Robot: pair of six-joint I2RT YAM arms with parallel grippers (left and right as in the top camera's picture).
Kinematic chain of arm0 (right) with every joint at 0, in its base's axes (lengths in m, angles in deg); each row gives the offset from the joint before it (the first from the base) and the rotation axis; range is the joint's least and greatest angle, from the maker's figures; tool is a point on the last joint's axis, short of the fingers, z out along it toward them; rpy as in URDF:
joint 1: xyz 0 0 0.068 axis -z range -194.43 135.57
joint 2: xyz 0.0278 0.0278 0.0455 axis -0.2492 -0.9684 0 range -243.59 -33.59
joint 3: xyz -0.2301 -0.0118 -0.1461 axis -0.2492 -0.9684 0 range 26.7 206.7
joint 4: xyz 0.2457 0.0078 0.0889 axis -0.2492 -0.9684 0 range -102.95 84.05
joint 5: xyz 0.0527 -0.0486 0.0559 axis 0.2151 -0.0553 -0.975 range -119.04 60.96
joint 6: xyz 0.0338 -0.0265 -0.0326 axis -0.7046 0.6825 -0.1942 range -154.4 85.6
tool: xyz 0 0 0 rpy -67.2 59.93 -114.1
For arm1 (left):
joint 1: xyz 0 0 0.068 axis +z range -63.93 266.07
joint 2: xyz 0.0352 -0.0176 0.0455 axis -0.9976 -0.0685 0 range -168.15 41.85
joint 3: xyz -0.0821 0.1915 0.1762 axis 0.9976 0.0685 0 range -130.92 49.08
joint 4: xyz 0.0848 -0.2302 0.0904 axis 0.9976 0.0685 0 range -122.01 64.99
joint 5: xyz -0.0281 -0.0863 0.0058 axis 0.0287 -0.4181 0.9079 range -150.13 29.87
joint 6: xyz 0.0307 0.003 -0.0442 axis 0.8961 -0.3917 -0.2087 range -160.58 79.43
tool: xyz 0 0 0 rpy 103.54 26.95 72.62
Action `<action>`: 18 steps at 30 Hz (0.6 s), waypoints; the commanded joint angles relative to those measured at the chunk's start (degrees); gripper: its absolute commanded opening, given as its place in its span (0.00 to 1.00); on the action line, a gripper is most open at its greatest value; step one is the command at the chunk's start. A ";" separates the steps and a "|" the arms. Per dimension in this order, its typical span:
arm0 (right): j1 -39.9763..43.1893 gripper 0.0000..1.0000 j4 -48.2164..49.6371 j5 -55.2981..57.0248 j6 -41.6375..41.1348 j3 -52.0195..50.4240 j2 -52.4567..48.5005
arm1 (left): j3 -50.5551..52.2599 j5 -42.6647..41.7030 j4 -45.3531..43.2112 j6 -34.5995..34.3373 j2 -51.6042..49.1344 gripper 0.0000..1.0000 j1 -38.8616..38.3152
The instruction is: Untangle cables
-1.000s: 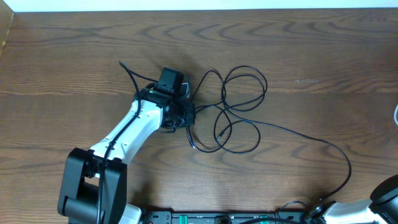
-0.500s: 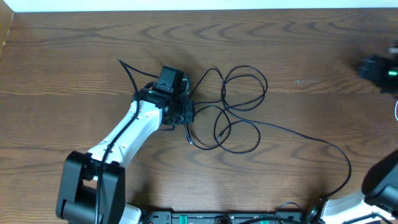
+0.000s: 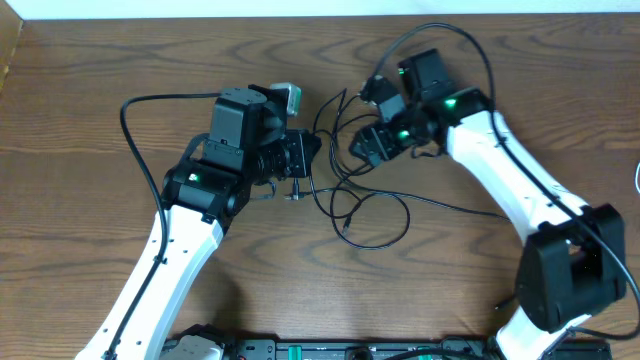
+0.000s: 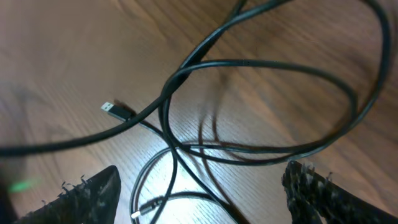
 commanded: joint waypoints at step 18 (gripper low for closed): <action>-3.06 0.36 20.09 7.21 -82.07 -2.34 -12.50 | -0.72 -1.53 10.71 1.92 0.46 0.08 -0.04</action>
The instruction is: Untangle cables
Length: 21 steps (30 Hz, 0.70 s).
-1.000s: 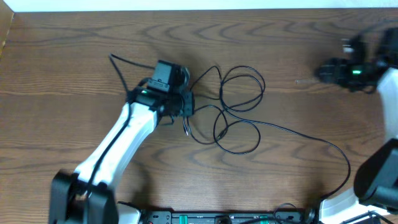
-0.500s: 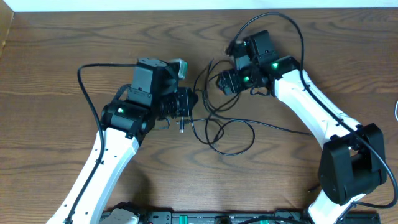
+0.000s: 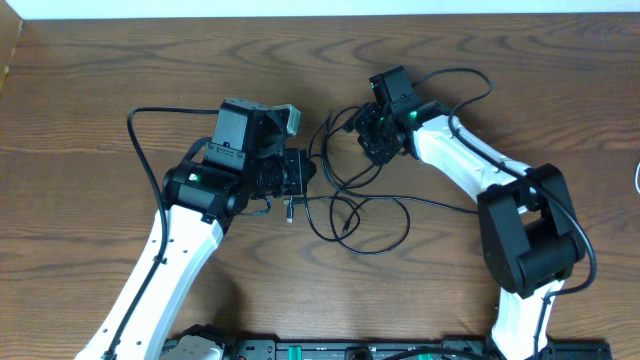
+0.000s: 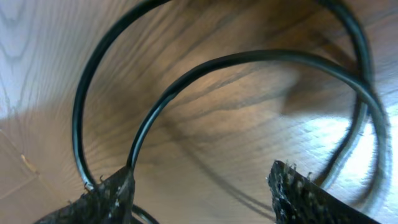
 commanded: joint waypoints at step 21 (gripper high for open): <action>2.89 0.73 -6.40 -2.62 92.24 -0.20 7.10 | -0.68 9.22 2.64 3.96 7.23 0.07 -0.02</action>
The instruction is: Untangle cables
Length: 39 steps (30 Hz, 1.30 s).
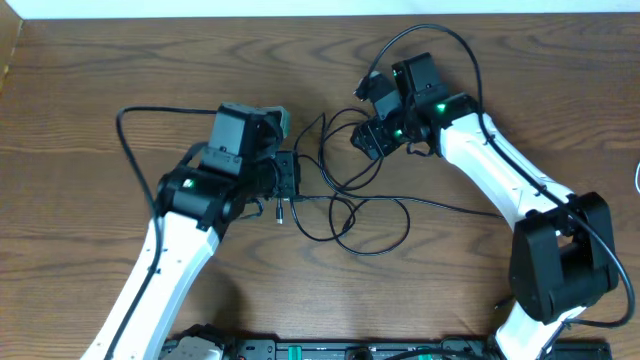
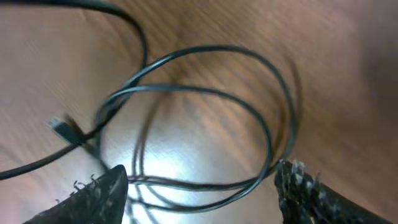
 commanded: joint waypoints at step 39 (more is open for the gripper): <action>-2.16 0.01 21.03 2.34 1.60 -10.47 -1.95 | -0.61 -3.45 0.24 0.98 10.73 0.08 -0.02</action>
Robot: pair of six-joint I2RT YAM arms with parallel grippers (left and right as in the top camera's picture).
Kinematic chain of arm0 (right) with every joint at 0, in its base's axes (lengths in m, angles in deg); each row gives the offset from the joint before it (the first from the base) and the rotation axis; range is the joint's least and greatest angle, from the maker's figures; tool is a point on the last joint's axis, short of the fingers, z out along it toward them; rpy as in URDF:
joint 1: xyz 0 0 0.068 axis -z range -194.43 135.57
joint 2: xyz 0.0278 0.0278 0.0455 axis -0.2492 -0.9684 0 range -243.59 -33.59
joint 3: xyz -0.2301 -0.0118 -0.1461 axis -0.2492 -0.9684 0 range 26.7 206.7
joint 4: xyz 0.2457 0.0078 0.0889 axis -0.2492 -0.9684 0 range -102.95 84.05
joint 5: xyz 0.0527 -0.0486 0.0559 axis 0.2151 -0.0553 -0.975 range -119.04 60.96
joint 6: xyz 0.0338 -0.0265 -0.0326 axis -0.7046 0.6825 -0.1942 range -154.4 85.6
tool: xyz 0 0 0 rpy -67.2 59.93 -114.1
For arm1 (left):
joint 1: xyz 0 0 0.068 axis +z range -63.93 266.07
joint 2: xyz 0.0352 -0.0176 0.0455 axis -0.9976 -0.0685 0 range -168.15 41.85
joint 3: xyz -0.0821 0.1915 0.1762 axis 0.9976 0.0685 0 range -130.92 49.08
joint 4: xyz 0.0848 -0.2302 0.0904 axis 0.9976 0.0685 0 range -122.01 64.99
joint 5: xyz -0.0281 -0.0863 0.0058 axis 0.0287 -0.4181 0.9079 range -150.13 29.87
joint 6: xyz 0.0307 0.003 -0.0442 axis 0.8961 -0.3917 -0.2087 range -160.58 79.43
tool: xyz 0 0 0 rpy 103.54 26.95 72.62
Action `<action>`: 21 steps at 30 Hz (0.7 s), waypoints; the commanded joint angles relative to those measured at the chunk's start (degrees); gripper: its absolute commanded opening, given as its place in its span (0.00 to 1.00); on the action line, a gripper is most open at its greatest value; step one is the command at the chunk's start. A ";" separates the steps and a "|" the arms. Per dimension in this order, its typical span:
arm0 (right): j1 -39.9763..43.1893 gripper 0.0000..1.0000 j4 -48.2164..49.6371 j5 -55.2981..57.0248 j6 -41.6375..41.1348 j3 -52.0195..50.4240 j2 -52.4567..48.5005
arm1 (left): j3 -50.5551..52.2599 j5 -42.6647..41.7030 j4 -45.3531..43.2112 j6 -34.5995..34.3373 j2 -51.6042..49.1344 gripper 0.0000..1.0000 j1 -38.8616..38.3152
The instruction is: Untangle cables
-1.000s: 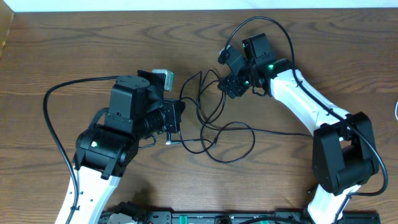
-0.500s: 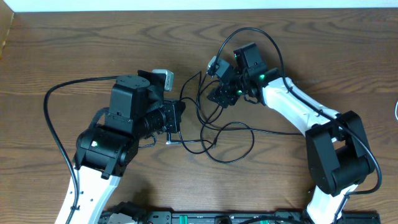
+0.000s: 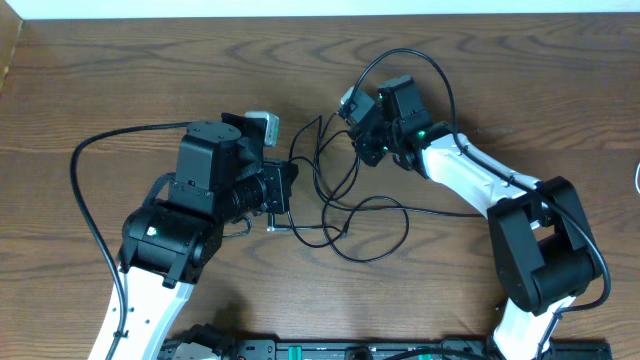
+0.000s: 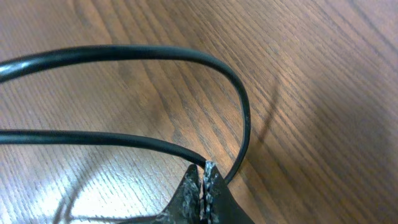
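Thin black cables [image 3: 372, 203] lie in overlapping loops at the middle of the wooden table [image 3: 120, 70]. My left gripper [image 3: 278, 190] stands at the left edge of the tangle. A cable end with a metal plug [image 3: 272, 226] sticks out just below it, and its fingers are mostly hidden under the wrist. At the tangle's upper right sits my right gripper [image 3: 360, 135]. In the right wrist view that right gripper [image 4: 204, 177] is shut, with a black cable [image 4: 124, 140] pinched between its tips. A second strand [image 4: 186, 55] arches over it.
The left arm's own thick cable [image 3: 85, 170] loops out over the table's left side. The right arm's cable [image 3: 420, 60] arches above its wrist. A black rail [image 3: 320, 350] runs along the near edge. Something white [image 3: 637, 178] shows at the right edge.
My right gripper was open above the loops; now it is low at the tangle's upper right and shut on a black strand. The left arm has moved left and nearer, the plug with it.
My right gripper was open over the loops at all three earlier moments, shifting about the upper right of the tangle. The left gripper stayed at the left edge, moving leftwards with the plug beside it. Now the right gripper is shut on a strand.
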 commanded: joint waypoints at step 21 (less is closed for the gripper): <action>0.35 0.09 2.32 -10.82 15.72 -0.35 -2.60 | -0.55 1.25 0.07 0.96 0.26 0.08 -0.02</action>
